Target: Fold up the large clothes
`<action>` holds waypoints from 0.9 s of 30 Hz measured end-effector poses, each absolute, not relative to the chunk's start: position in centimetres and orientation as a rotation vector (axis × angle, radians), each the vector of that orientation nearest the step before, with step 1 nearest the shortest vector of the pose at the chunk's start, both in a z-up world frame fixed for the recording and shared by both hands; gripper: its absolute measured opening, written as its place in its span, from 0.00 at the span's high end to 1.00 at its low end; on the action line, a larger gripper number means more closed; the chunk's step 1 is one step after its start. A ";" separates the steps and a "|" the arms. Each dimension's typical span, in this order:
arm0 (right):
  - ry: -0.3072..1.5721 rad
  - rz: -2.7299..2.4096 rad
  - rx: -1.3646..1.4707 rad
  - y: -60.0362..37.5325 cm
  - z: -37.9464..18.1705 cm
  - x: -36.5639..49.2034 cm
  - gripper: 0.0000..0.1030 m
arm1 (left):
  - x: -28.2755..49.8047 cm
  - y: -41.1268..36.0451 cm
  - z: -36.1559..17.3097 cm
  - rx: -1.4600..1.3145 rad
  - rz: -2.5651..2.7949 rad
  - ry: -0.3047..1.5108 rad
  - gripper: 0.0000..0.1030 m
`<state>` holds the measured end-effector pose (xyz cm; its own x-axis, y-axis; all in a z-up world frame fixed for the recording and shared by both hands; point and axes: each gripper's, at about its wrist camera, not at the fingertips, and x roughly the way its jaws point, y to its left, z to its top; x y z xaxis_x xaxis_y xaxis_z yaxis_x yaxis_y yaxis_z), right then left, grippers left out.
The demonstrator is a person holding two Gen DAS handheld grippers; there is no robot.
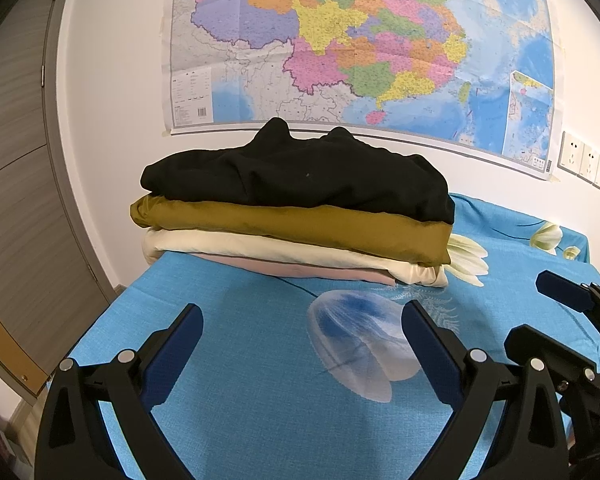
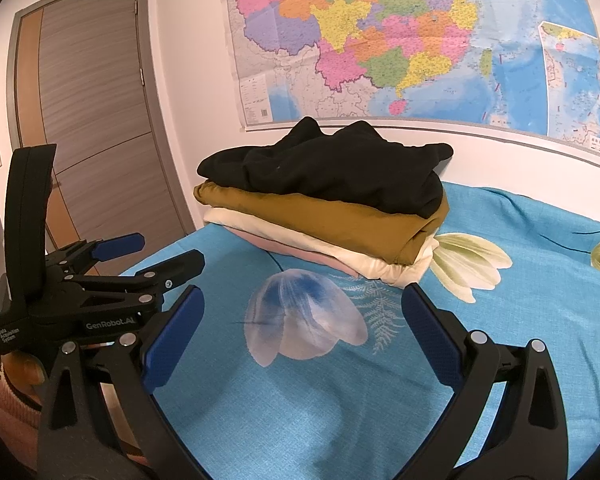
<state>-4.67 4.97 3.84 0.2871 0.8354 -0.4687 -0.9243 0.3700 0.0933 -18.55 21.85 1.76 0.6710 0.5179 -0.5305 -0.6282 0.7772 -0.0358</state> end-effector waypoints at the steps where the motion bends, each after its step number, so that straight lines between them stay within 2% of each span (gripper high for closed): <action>1: 0.488 1.190 -0.210 5.0 3.9 -4.6 0.05 | -18.6 21.8 1.8 -0.223 0.655 0.525 0.07; 27: 0.497 1.180 -0.208 4.5 3.8 -4.3 0.05 | -18.2 21.6 1.5 -0.214 0.638 0.524 0.07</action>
